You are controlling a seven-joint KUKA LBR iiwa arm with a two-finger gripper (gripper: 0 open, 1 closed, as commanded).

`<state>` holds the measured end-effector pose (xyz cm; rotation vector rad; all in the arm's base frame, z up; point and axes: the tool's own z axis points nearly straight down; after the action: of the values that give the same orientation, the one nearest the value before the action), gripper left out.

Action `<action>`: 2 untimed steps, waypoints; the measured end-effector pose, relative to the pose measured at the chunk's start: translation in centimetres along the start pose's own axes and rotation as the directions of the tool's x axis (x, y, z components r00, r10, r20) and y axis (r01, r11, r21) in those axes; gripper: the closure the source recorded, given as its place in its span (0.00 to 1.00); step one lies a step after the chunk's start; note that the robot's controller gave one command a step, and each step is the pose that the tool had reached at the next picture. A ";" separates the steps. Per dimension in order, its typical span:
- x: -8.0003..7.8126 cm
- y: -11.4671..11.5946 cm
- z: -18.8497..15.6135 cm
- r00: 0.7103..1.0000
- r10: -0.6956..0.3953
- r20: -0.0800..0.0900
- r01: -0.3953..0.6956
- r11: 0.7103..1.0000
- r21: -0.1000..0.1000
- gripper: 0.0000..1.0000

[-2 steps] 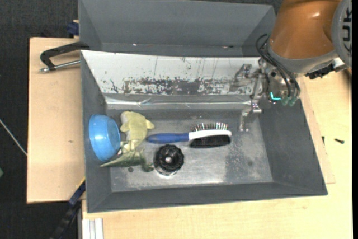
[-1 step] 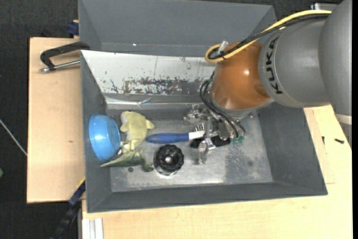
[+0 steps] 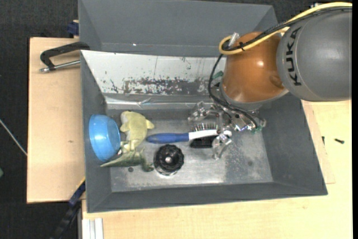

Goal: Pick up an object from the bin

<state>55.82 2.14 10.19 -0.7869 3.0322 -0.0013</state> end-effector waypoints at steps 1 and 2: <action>-1.8 -1.3 -0.1 0.998 -0.066 0.000 0.066 0.998 -0.001 0.00; -1.9 -1.0 2.9 0.995 -0.096 -0.010 0.096 0.995 -0.005 0.00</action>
Offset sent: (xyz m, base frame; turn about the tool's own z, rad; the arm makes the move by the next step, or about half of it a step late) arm 0.0202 -0.0042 0.0001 -0.0674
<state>57.94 2.20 7.30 -0.9348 3.0015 0.0012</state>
